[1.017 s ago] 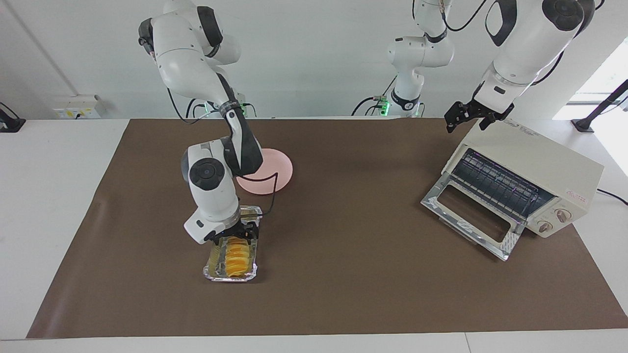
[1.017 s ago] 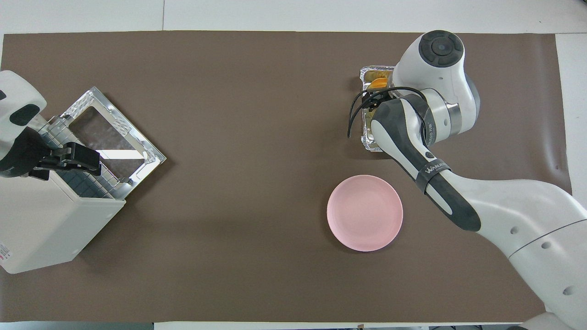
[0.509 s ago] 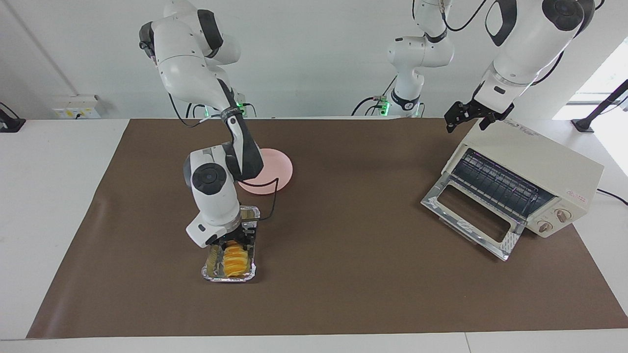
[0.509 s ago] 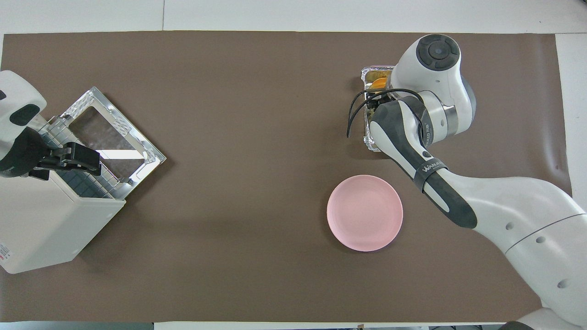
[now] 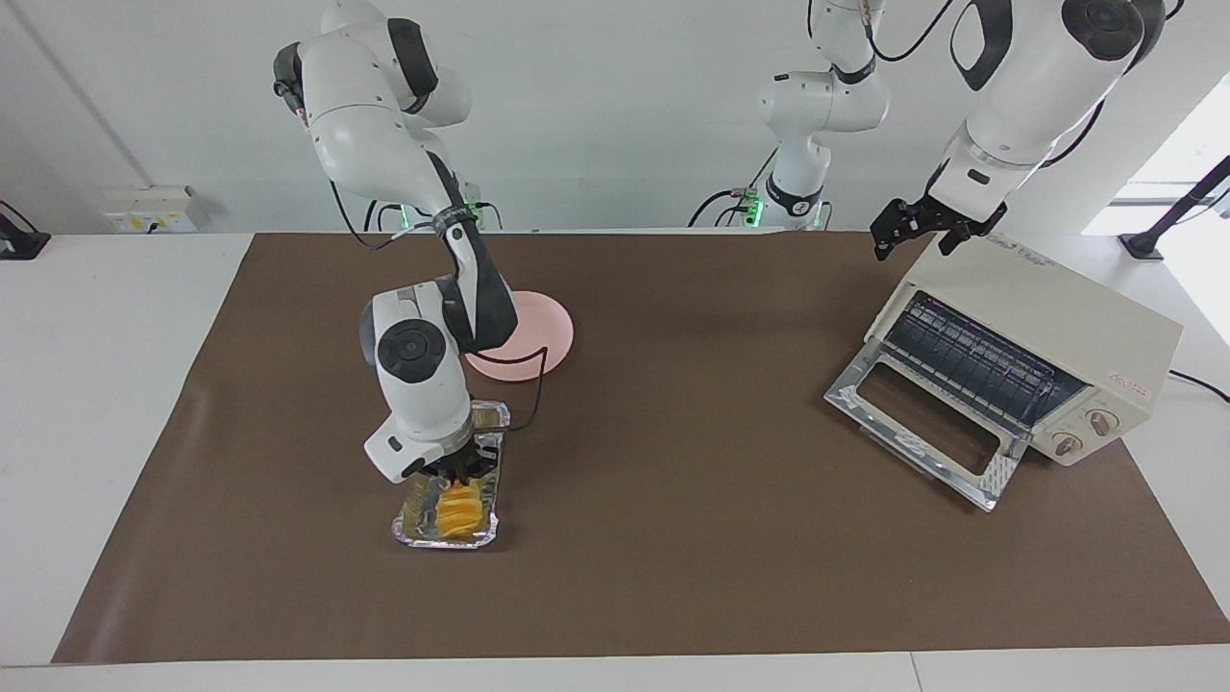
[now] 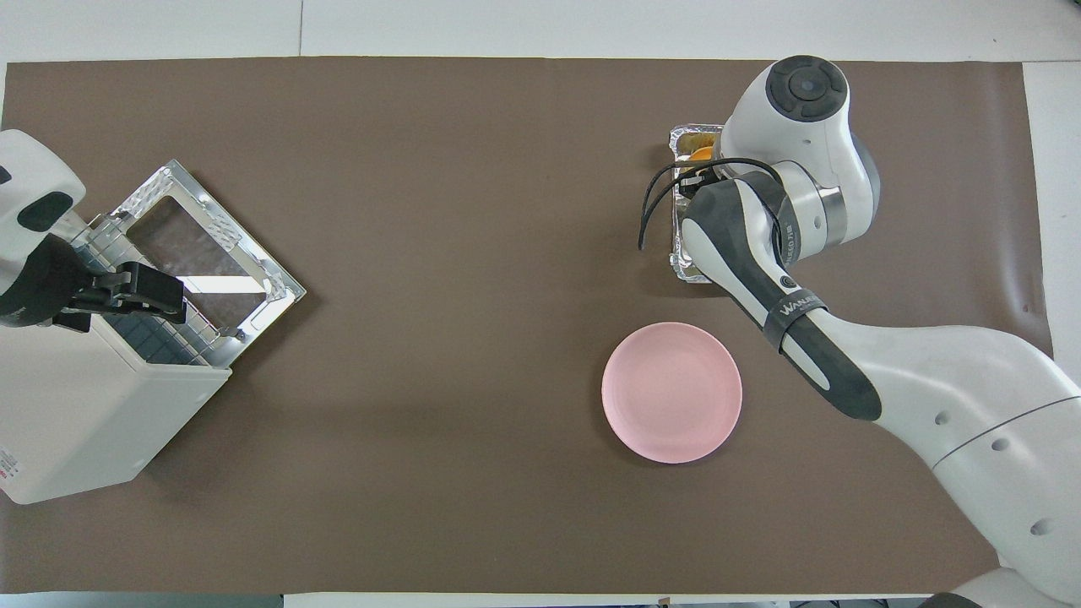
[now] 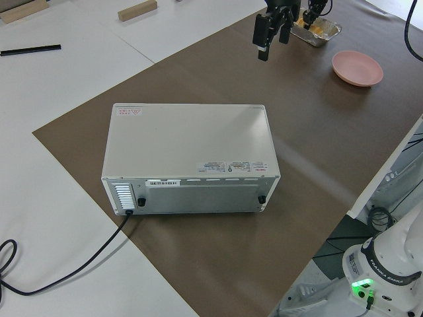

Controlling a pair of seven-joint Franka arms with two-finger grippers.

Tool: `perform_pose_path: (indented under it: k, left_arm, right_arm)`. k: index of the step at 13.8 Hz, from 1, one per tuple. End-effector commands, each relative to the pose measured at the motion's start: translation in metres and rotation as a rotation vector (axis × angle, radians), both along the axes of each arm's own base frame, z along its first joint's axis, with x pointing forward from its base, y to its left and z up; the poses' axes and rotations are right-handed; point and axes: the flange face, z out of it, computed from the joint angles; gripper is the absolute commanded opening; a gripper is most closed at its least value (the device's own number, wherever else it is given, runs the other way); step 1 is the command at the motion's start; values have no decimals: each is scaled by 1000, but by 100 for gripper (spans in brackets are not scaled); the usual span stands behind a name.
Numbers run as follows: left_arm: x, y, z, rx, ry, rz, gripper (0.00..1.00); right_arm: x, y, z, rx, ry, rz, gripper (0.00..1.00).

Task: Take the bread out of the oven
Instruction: 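Grasp the bread rolls in the foil tray with the right gripper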

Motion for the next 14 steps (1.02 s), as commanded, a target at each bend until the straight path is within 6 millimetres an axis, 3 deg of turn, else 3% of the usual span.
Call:
perform_pose_path:
  k: [1,5,7,9,11,14]
  left_arm:
    - [-3,5,4,-10,-10,5,100]
    - [-3,5,4,-10,-10,5,100]
    - [-3,5,4,-10,-10,5,100]
    - [-3,5,4,-10,-10,5,100]
    - [-3,5,4,-10,-10,5,100]
    - [-3,5,4,-10,-10,5,100]
  right_arm:
    - [0,-5,14,-16,10,-19,0]
    - [-6,-6,45,-27,12,-17,0]
    - [-15,-1,76,-35,5,-10,0]
    - [-40,9,122,-2,45,-25,0]
    - [-68,10,155,16,82,-34,0]
    - [-128,10,168,34,141,-50,0]
